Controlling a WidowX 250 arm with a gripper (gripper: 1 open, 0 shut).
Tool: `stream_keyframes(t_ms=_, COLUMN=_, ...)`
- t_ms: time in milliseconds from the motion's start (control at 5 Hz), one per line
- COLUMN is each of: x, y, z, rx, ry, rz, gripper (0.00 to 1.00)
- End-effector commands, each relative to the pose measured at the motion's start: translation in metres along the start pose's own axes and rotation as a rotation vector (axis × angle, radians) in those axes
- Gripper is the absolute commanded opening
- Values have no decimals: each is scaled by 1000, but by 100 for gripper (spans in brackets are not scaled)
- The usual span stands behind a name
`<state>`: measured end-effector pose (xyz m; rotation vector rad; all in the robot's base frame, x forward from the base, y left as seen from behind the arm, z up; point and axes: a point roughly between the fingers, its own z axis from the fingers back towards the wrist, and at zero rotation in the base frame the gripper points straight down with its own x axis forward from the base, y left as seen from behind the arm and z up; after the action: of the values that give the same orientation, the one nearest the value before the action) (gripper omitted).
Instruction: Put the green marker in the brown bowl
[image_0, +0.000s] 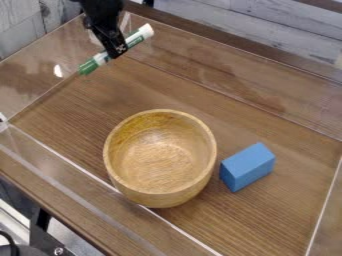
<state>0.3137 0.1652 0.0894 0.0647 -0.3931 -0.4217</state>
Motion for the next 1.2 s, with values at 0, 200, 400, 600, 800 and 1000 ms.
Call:
stream_keyframes(t_ms=0, x=2, y=12, z=12, rx=77, ry=-31, rz=-18, gripper=0)
stream_keyframes(t_ms=200, x=-2, y=11, z=4, rx=86, ry=-22, rz=-19, gripper=0)
stream_keyframes(t_ms=400, x=-3, y=6, z=6, rx=95, ry=-23, rz=-17, gripper=0)
stream_keyframes(t_ms=600, x=0, y=9, z=16, rx=117, ry=-32, rz=-31, gripper=0)
stream_keyframes(t_ms=800, x=4, y=14, z=23, rx=136, ry=-40, rz=-49, gripper=0)
stream_keyframes(t_ms=1000, x=7, y=19, z=25, rx=152, ry=-49, rz=-69, gripper=0)
